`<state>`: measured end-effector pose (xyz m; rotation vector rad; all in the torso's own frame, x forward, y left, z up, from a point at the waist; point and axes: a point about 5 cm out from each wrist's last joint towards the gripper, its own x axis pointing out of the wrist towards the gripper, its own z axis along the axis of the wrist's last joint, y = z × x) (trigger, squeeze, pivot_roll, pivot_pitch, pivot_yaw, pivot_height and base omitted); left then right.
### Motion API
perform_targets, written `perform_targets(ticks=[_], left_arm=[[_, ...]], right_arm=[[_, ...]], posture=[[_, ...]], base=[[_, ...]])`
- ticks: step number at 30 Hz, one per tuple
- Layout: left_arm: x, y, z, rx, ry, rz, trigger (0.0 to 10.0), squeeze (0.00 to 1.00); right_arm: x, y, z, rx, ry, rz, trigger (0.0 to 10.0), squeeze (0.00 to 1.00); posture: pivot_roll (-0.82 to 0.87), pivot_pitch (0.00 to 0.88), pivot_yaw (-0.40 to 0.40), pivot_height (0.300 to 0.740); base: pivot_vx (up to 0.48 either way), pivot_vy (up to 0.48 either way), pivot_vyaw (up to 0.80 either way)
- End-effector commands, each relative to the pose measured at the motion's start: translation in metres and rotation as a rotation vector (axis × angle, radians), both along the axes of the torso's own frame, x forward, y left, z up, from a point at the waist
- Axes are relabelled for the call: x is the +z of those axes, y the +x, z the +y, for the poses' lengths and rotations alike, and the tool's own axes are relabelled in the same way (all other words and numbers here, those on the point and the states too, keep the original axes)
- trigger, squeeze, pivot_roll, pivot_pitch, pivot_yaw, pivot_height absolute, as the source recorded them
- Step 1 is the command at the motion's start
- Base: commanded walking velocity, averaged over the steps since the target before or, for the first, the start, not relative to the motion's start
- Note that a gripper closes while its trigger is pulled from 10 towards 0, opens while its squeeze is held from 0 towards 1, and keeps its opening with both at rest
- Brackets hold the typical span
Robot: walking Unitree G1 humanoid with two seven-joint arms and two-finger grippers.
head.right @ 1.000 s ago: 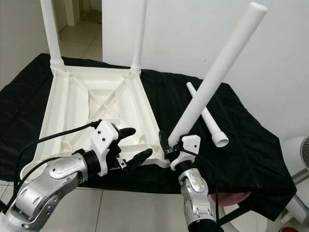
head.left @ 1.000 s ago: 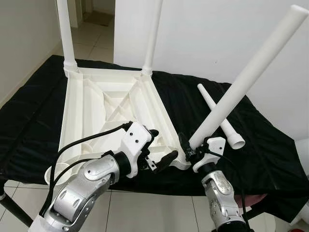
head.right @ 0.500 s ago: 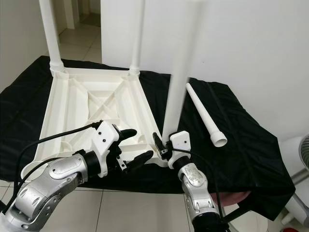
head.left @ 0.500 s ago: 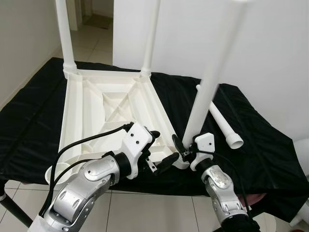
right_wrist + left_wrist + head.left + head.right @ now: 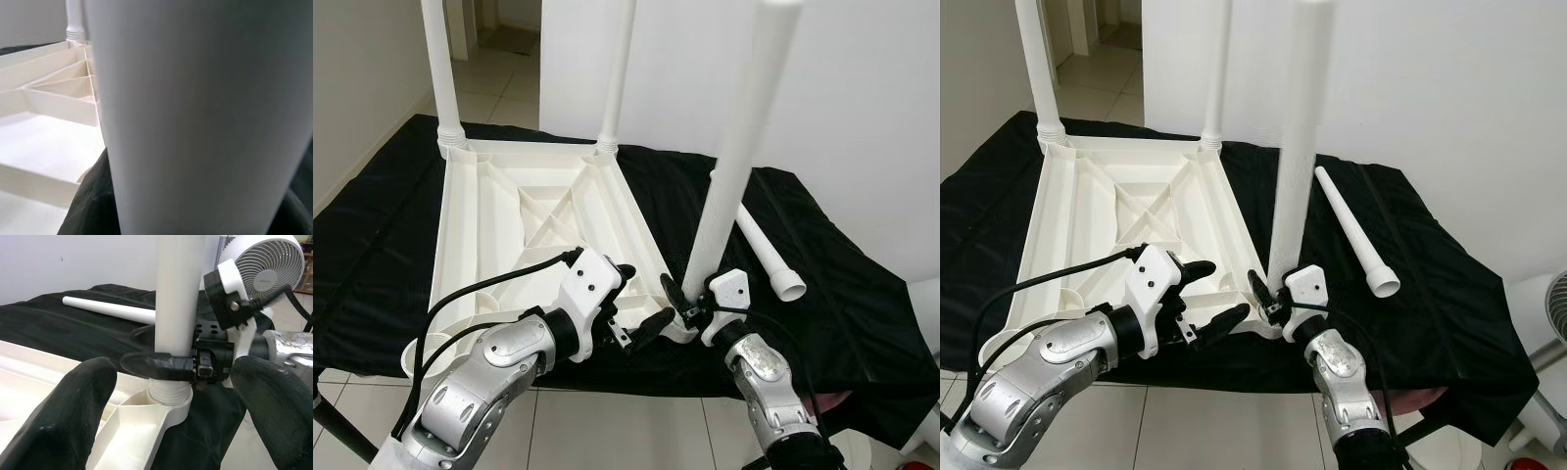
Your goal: Building children table
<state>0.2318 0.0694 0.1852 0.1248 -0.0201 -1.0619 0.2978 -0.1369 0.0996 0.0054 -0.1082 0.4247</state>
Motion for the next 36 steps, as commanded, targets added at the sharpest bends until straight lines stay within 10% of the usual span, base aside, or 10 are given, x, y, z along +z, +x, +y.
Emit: perform_targets(ticks=[1,23,36], left_arm=[[0.002,-0.005,-0.004,-0.047,-0.004,0.003,10.0,0.0],[0.002,-0.005,-0.003,-0.043,-0.001,0.006,10.0,0.0],[0.002,-0.006,-0.002,-0.039,-0.001,0.009,10.0,0.0]], right_arm=[[-0.033,-0.006,-0.013,-0.08,0.046,0.206,10.0,0.0],[-0.046,-0.006,-0.018,-0.185,0.146,0.306,10.0,0.0],[-0.037,-0.001,-0.017,-0.227,0.045,0.233,10.0,0.0]], posture=[[0.07,0.0,-0.122,0.74],[0.08,0.0,-0.125,0.74],[0.07,0.0,-0.126,0.74]], base=[[0.0,0.0,0.0],[0.0,0.0,0.0],[0.0,0.0,0.0]])
